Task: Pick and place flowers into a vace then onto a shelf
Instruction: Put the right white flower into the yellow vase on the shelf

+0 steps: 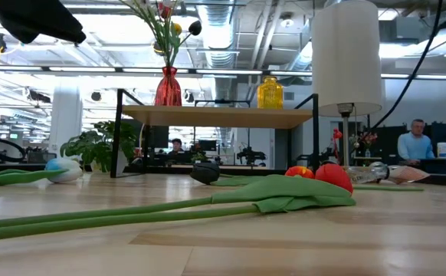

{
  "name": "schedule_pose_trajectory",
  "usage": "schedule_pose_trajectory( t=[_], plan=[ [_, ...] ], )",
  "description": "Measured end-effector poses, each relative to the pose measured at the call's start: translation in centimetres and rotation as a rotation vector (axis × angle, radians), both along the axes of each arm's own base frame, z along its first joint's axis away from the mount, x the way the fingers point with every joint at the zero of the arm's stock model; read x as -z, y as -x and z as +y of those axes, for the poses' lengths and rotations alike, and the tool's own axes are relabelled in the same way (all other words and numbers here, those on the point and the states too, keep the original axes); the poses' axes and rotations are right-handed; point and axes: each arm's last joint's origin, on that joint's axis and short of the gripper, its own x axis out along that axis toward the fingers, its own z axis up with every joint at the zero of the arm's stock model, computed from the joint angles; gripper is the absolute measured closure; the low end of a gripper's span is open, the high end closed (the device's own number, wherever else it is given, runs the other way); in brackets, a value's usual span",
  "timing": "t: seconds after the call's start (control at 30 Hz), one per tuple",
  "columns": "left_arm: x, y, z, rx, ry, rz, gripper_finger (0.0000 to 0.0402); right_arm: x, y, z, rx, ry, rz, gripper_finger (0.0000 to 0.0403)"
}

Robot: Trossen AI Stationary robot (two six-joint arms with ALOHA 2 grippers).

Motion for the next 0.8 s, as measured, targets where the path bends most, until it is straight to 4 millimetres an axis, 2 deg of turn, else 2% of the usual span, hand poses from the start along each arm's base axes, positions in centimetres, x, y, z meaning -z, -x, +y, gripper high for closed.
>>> schedule_pose_trajectory(
  t=[0.17, 0.27, 0.5, 0.63, 0.8],
  plan=[
    [0.0, 0.0, 0.0, -0.006, 0.010, -0.004, 0.0330, 3.2, 1.3, -2.9, 0.131, -0.050, -0.069, 0.0403],
    [0.0, 0.0, 0.0, -0.010, 0.015, -0.006, 0.0330, 4.2, 1.9, -4.4, 0.194, -0.052, -0.072, 0.0403],
    [0.0, 0.0, 0.0, -0.016, 0.025, -0.009, 0.0330, 3.2, 1.7, -7.1, 0.331, -0.079, 0.041, 0.0403],
    [0.0, 0.0, 0.0, -0.016, 0.025, -0.009, 0.0330, 2.0, 1.3, -8.0, 0.360, -0.051, 0.087, 0.0403],
    [0.0, 0.0, 0.0, -0.027, 0.014, -0.022, 0.0330, 1.4, 0.7, -9.9, 0.410, -0.030, 0.167, 0.0403]
  ],
)
